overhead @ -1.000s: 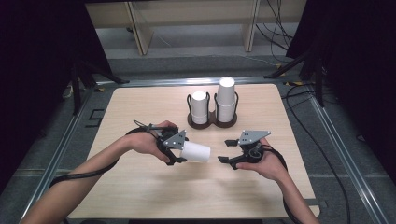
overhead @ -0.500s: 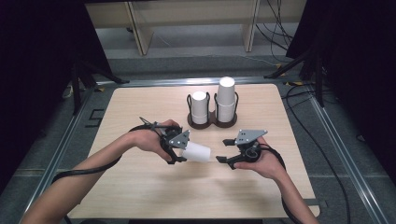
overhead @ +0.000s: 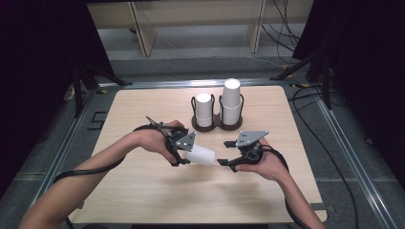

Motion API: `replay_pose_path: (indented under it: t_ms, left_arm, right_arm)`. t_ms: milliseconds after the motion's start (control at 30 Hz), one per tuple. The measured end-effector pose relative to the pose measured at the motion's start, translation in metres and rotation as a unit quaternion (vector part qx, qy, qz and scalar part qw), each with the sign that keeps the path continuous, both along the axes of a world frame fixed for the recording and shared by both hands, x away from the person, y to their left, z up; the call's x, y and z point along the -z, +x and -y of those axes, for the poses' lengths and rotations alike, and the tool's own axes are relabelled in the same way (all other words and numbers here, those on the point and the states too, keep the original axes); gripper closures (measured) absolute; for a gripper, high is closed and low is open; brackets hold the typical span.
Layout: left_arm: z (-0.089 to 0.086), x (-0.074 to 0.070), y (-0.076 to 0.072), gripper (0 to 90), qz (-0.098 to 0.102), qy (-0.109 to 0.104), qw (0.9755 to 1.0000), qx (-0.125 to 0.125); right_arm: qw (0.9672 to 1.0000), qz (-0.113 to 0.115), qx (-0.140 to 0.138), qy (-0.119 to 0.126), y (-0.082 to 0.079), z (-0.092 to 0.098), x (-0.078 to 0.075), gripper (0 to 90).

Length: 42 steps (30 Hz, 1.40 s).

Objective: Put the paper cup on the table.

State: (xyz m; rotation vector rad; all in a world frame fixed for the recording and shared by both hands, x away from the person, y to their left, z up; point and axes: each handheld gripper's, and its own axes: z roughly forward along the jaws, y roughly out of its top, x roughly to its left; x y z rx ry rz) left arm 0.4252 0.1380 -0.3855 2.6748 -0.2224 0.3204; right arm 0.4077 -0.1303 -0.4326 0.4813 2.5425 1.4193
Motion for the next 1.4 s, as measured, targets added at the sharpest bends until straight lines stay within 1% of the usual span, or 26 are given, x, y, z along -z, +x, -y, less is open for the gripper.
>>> replay_pose_path:
  t_ms: [67,100,233,267,300,533,633,667,700,733,767,800,833,867,900,933,967,1000,1033,1067,1100,1133,1167,1200,1300,1400]
  left_arm:
    - [0.001,0.001,0.000,27.4,-0.003,-0.001,1.0000,-0.002]
    - [0.001,0.000,-0.001,27.4,-0.003,0.000,1.0000,-0.002]
    - [0.003,0.000,-0.001,27.5,-0.006,0.005,1.0000,-0.001]
    - [0.003,0.000,-0.001,27.5,-0.005,0.005,1.0000,0.000]
    - [0.003,0.000,-0.001,27.5,-0.005,0.007,1.0000,0.001]
    - [0.006,0.001,-0.001,27.6,-0.008,0.020,0.9998,-0.002]
    - [0.006,0.001,-0.002,27.6,-0.009,0.026,0.9996,-0.002]
    - [0.007,0.001,-0.002,27.6,-0.008,0.027,0.9996,-0.003]
    - [0.007,-0.001,0.000,27.6,0.000,0.043,0.9991,0.006]
    - [0.007,-0.001,0.000,27.6,0.000,0.044,0.9990,0.006]
    - [0.008,0.001,-0.002,27.6,-0.008,0.031,0.9995,-0.003]
    - [0.008,0.001,-0.002,27.6,-0.009,0.031,0.9995,-0.004]
    - [0.008,0.001,-0.002,27.6,-0.009,0.035,0.9993,-0.003]
    - [0.009,0.001,-0.002,27.6,-0.008,0.037,0.9993,-0.003]
    - [0.009,0.001,-0.002,27.6,-0.008,0.040,0.9992,-0.002]
    - [0.010,-0.001,-0.001,27.6,0.001,0.057,0.9983,0.008]
    - [0.010,-0.002,-0.001,27.6,0.002,0.058,0.9983,0.008]
    - [0.011,-0.002,-0.001,27.6,0.003,0.061,0.9981,0.009]
    - [0.012,0.000,-0.002,27.7,-0.005,0.046,0.9989,-0.001]
    - [0.012,-0.003,-0.001,27.7,0.004,0.063,0.9979,0.010]
    - [0.013,-0.003,-0.001,27.7,0.004,0.064,0.9979,0.011]
    - [0.013,-0.003,-0.001,27.7,0.004,0.065,0.9978,0.011]
    - [0.013,-0.004,-0.001,27.7,0.004,0.065,0.9978,0.011]
    - [0.014,-0.004,-0.001,27.7,0.005,0.066,0.9978,0.011]
    - [0.015,-0.005,-0.002,27.7,0.005,0.071,0.9974,0.012]
    - [0.016,-0.006,-0.002,27.8,0.007,0.074,0.9972,0.012]
  right_arm:
    - [1.0000,-0.005,0.000,-0.004,0.000,-0.001,-0.001,28.0]
    - [1.0000,0.003,-0.005,-0.003,0.001,-0.002,-0.002,28.0]
    - [1.0000,-0.007,-0.005,-0.003,0.000,-0.006,-0.002,28.0]
    - [0.9999,0.005,-0.011,-0.005,0.001,-0.007,-0.003,28.0]
    - [0.9999,-0.002,-0.009,-0.007,0.000,-0.007,-0.003,28.0]
    - [0.9998,-0.005,-0.015,-0.013,0.000,-0.014,-0.004,28.0]
    - [0.9996,0.007,-0.021,-0.017,0.001,-0.016,-0.005,28.0]
    - [0.9997,-0.002,-0.020,-0.016,0.000,-0.017,-0.005,28.0]
    - [0.9996,0.001,-0.020,-0.018,0.000,-0.018,-0.005,28.0]
    - [0.9995,-0.001,-0.023,-0.019,0.000,-0.019,-0.006,28.0]
    - [0.9996,-0.004,-0.021,-0.019,0.000,-0.020,-0.006,28.0]
    - [0.9995,-0.005,-0.023,-0.021,0.000,-0.020,-0.006,28.0]
    - [0.9994,0.007,-0.025,-0.021,0.001,-0.021,-0.007,28.0]
    - [0.9995,-0.003,-0.025,-0.021,0.000,-0.023,-0.007,28.0]
    - [0.9994,0.005,-0.026,-0.023,0.000,-0.023,-0.007,28.0]
    - [0.9993,-0.003,-0.028,-0.026,0.000,-0.024,-0.007,28.0]
    - [0.9991,0.004,-0.030,-0.029,0.001,-0.026,-0.007,28.0]
    - [0.9991,-0.001,-0.030,-0.028,0.000,-0.027,-0.007,28.0]
    - [0.9990,-0.002,-0.032,-0.030,0.000,-0.028,-0.007,28.0]
    - [0.9988,-0.001,-0.035,-0.033,0.000,-0.029,-0.008,28.0]
    - [0.9987,0.008,-0.036,-0.034,0.001,-0.030,-0.008,28.0]
    - [0.9988,0.000,-0.035,-0.033,0.001,-0.031,-0.007,28.0]
    - [0.9984,0.012,-0.041,-0.036,0.002,-0.032,-0.008,28.0]
    - [0.9986,0.002,-0.038,-0.036,0.001,-0.033,-0.008,28.0]
    - [0.9983,0.010,-0.041,-0.040,0.002,-0.034,-0.008,28.0]
    - [0.9981,0.006,-0.043,-0.043,0.001,-0.037,-0.008,28.0]
